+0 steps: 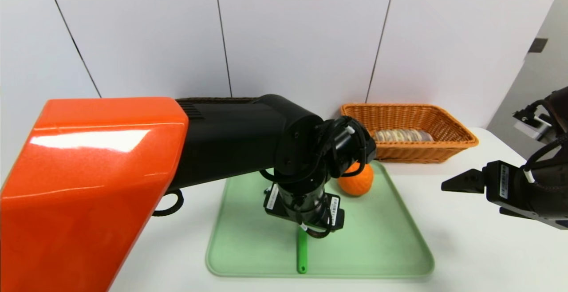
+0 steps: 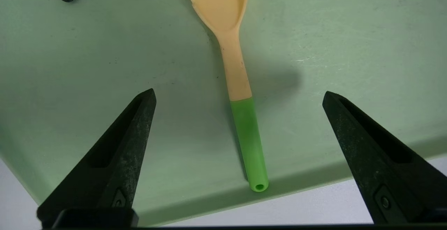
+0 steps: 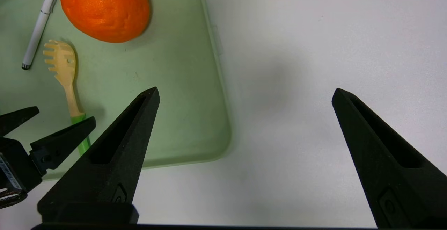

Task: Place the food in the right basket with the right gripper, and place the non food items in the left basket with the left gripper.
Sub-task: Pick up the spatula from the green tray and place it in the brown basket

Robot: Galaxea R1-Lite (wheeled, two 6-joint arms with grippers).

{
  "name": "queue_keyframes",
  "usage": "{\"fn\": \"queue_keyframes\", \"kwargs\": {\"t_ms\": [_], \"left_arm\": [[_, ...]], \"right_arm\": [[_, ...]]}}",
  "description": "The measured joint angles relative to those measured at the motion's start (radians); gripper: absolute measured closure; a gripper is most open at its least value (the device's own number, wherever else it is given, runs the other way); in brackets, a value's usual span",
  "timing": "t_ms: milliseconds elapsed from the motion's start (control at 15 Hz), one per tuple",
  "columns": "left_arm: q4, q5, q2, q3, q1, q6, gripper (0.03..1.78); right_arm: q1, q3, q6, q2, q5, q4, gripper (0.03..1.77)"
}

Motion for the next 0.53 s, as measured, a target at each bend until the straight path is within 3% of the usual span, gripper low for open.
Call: {"fn": "queue_keyframes", "kwargs": {"t_ms": [533], "left_arm": [[0.004, -0.020, 0.013, 0.000, 0.010, -0.060, 0.12]], "right_arm": [[0.000, 0.012, -0.001, -0.008, -0.001, -0.004, 0.09]]}}
